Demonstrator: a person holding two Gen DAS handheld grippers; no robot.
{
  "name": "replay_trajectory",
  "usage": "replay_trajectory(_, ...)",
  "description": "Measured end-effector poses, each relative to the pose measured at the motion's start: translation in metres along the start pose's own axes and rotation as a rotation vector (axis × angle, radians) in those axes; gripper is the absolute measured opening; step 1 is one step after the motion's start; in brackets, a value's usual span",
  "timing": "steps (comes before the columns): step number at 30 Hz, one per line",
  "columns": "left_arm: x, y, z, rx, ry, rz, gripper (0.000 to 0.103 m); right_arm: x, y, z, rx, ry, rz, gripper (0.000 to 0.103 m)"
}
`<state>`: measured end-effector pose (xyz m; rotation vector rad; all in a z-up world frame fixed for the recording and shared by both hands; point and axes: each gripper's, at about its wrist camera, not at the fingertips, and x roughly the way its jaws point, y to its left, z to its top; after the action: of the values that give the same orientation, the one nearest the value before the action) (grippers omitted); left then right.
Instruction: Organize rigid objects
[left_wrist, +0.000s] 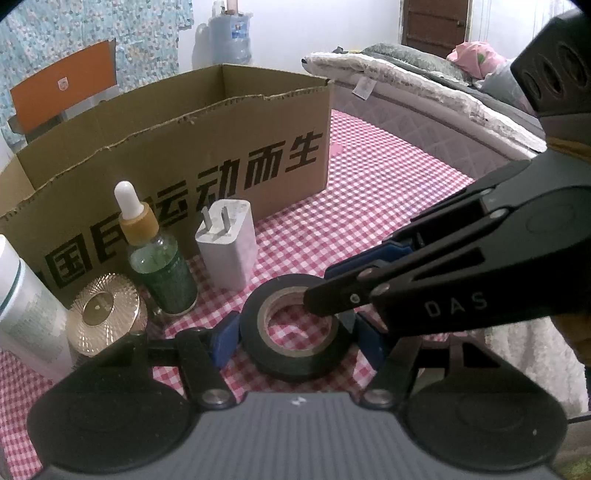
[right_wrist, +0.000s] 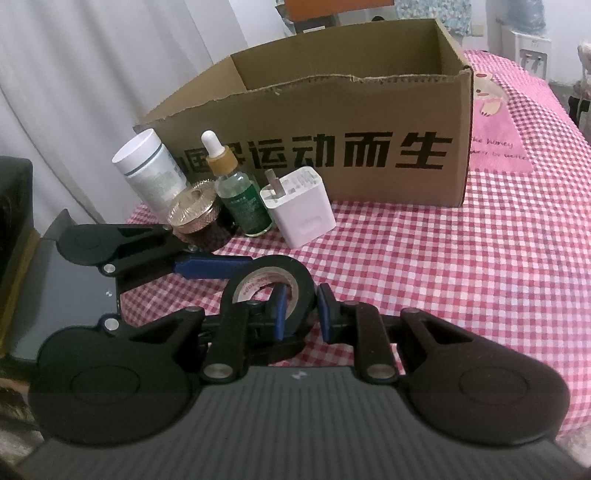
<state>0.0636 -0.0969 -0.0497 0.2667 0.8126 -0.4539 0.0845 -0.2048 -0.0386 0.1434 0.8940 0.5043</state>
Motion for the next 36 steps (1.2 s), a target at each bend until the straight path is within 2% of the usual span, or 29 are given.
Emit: replay_trajectory(36, -0.013, -0.007, 0.006, 0.008, -0.040, 0.015, 0.068, -0.016, 0.003, -0.001, -0.007, -0.043, -0.006, 0.018)
